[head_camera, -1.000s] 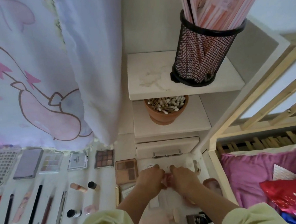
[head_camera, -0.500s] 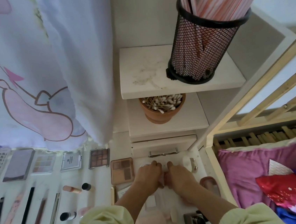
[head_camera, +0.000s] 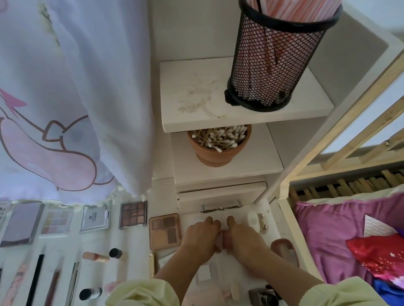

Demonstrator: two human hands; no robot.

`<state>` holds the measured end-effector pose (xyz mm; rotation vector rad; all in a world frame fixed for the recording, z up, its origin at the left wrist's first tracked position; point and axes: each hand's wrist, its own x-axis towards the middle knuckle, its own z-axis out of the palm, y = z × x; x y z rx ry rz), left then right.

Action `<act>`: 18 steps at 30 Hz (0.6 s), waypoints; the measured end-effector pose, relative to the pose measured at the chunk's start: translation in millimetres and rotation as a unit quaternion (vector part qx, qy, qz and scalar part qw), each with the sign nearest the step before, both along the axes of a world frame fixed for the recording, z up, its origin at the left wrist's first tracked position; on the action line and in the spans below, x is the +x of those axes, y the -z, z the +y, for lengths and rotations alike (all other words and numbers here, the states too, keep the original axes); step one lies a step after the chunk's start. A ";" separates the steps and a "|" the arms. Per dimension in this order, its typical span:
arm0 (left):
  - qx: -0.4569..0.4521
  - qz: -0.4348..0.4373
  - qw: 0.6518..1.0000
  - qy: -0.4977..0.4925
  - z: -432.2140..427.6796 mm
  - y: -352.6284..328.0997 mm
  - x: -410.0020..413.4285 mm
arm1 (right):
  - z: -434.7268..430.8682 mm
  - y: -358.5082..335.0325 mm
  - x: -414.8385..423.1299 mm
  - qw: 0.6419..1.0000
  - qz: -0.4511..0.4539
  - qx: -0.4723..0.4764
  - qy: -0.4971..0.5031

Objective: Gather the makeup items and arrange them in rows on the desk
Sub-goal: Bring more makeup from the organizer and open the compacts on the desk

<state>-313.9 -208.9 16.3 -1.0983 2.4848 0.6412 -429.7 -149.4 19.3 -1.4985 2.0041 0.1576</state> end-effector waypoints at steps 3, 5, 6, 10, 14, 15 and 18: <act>0.010 -0.002 1.000 -0.015 -0.3 -0.2 0.4 | -2.2 3.0 -0.1 1.000 -0.009 0.016 0.006; 0.016 -0.005 1.000 -0.020 -0.7 0.2 -0.3 | -5.0 5.5 0.2 0.999 -0.014 0.030 0.009; 0.018 -0.008 1.000 -0.020 -0.8 0.3 -0.8 | -6.7 6.5 0.1 0.999 -0.014 0.036 0.011; 0.008 -0.013 1.000 -0.011 -1.3 -0.7 -1.8 | -12.1 8.4 -0.8 0.998 -0.020 0.051 0.017; -0.004 -0.009 1.000 -0.006 -1.6 -0.2 -0.5 | -12.3 10.2 -1.6 0.998 -0.024 0.057 0.023; -0.005 -0.007 1.000 -0.004 -1.8 0.3 0.0 | -12.0 10.6 -1.5 0.998 -0.022 0.055 0.022; -0.007 -0.004 1.000 0.004 -2.3 -0.2 0.7 | -10.0 10.9 -0.7 0.998 -0.023 0.046 0.023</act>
